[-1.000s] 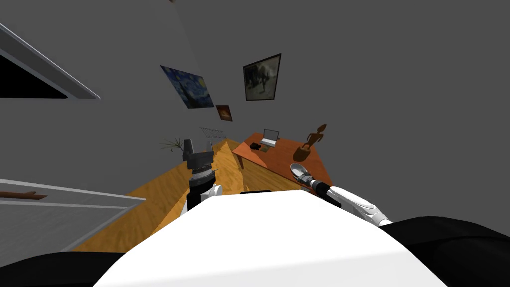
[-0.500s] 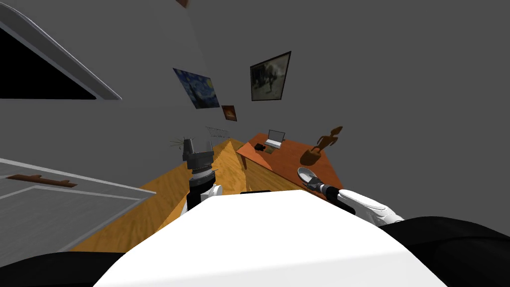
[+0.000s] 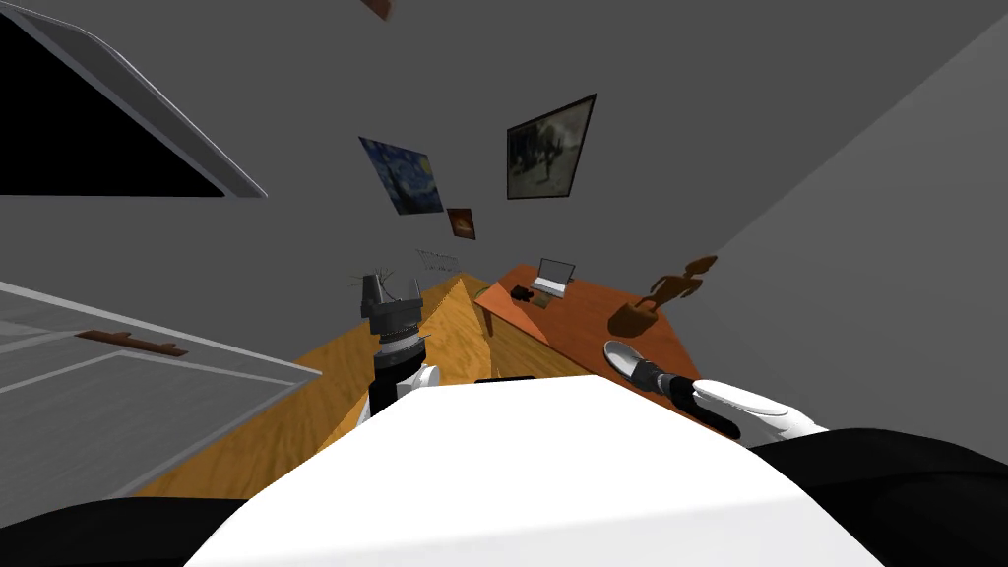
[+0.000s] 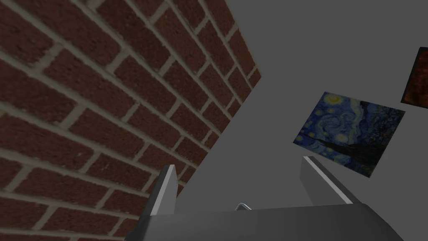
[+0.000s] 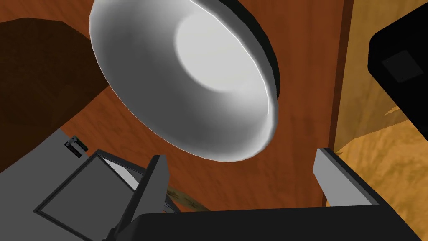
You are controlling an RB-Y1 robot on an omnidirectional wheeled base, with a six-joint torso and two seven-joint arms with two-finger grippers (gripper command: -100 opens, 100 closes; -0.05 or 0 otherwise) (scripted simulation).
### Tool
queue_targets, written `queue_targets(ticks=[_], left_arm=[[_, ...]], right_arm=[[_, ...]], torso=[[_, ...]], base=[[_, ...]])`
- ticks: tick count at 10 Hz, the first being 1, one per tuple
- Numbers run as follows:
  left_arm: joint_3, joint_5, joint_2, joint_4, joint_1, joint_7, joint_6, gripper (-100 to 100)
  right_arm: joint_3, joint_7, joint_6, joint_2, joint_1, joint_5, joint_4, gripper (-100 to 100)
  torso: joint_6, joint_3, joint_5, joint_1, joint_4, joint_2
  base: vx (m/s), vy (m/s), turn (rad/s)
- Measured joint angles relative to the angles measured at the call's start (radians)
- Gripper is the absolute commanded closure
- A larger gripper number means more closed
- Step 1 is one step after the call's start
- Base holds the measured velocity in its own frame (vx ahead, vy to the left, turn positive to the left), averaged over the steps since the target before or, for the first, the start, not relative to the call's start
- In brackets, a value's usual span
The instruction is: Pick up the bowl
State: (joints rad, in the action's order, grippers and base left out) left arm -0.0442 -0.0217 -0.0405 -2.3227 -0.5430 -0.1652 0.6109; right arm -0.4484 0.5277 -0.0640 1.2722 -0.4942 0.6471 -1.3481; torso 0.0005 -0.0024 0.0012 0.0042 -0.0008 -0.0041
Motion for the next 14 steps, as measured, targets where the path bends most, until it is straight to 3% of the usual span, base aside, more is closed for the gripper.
queue_targets(ticks=[2, 4, 5, 8, 11, 12, 13, 14], left_arm=[[0.000, 0.000, 0.000, 0.000, 0.000, 0.000, 0.000, 0], [0.000, 0.000, 0.000, 0.000, 0.000, 0.000, 0.000, 0], [0.000, 0.000, 0.000, 0.000, 0.000, 0.000, 0.000, 0], [0.000, 0.000, 0.000, 0.000, 0.000, 0.000, 0.000, 0], [0.000, 0.000, 0.000, 0.000, 0.000, 0.000, 0.000, 0], [0.000, 0.000, 0.000, 0.000, 0.000, 0.000, 0.000, 0], [0.000, 0.000, 0.000, 0.000, 0.000, 0.000, 0.000, 0], [0.000, 0.000, 0.000, 0.000, 0.000, 0.000, 0.000, 0]], right_arm=[[-0.022, -0.006, -0.019, 0.026, -0.002, -0.003, 0.035, -100], [-0.089, -0.031, -0.021, 0.076, 0.005, -0.017, 0.056, -100], [-0.097, -0.032, -0.047, 0.074, 0.003, -0.018, 0.096, -100], [-0.147, -0.046, -0.089, 0.088, -0.009, -0.035, 0.136, -100], [-0.207, -0.061, -0.115, 0.050, -0.003, -0.044, 0.162, -100], [-0.210, -0.063, -0.116, 0.047, -0.003, -0.044, 0.162, 0], [-0.209, -0.062, -0.116, 0.047, -0.003, -0.044, 0.162, -100], [-0.211, -0.059, -0.115, 0.028, 0.003, -0.040, 0.178, -100]], torso=[[0.000, 0.002, -0.001, -0.002, 0.001, 0.003], [0.000, 0.001, 0.000, -0.001, 0.000, 0.001], [0.000, 0.000, -0.001, -0.002, 0.000, 0.001], [0.000, 0.000, -0.001, -0.005, 0.000, 0.001], [0.001, 0.001, -0.002, -0.006, 0.000, 0.002], [0.001, 0.002, -0.001, -0.005, 0.001, 0.004], [0.001, 0.003, -0.001, -0.004, 0.001, 0.005], [0.000, 0.003, -0.002, -0.005, 0.001, 0.006]], base=[[0.052, 0.031, 0.080], [0.083, 0.041, 0.080], [0.086, 0.018, 0.055], [0.082, -0.009, 0.057], [0.054, -0.018, 0.027], [0.005, -0.002, 0.000], [0.007, -0.023, 0.083], [0.015, -0.048, 0.076]])
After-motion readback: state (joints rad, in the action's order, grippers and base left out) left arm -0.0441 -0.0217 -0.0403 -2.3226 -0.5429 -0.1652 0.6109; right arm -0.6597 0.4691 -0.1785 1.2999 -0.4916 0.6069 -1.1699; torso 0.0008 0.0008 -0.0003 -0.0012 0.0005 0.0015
